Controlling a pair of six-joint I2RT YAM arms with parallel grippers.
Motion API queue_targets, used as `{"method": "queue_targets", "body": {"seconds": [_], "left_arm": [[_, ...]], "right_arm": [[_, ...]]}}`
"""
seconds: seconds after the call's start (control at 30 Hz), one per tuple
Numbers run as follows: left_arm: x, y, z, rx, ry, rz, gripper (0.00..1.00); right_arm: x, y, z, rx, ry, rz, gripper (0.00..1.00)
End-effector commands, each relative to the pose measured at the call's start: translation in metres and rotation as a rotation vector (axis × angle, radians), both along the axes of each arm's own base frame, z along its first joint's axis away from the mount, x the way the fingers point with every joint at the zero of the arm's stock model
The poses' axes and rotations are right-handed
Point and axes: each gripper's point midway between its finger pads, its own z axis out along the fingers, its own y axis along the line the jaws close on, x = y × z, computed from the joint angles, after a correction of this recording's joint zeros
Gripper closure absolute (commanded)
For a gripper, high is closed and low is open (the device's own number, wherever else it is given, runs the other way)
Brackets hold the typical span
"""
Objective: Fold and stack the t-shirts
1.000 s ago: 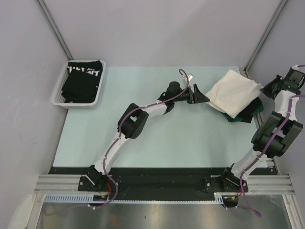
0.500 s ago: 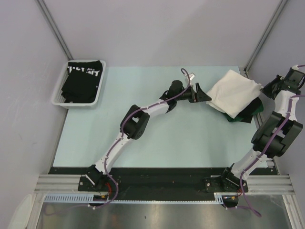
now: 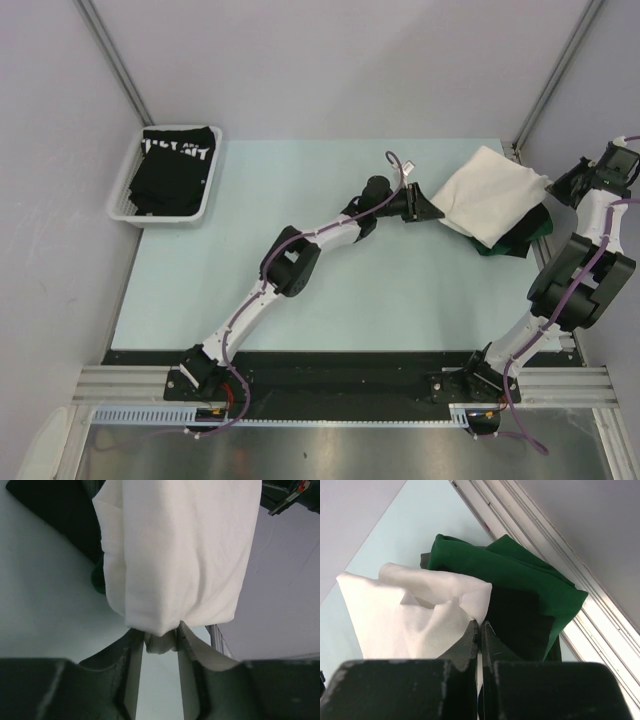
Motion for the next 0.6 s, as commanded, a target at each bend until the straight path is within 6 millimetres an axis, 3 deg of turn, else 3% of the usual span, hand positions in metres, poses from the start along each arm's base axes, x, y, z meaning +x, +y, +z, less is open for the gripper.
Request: {"method": "queue_targets", "body": {"seconds": [0.0, 0.03, 0.33, 0.57], "left_arm": [[0.001, -0.007, 0.036, -0.095, -0.052, 0.006, 0.67], [0.002, -0.007, 0.039, -0.099, -0.056, 0.009, 0.74], [0.003, -0.006, 0.093, -0.149, -0.143, 0.018, 1.0], [0.002, 0.0, 0.124, -0.141, -0.216, 0.021, 1.0]], "right_arm": [[-0.003, -0.031, 0.026, -0.079, -0.056, -0.067, 1.0], [-0.003, -0.031, 0.026, -0.08, -0.057, -0.069, 1.0], [-0.004, -0.034, 0.032, -0.111, -0.06, -0.087, 1.0], [-0.001, -0.039, 0.05, -0.136, -0.087, -0.1, 1.0]]}}
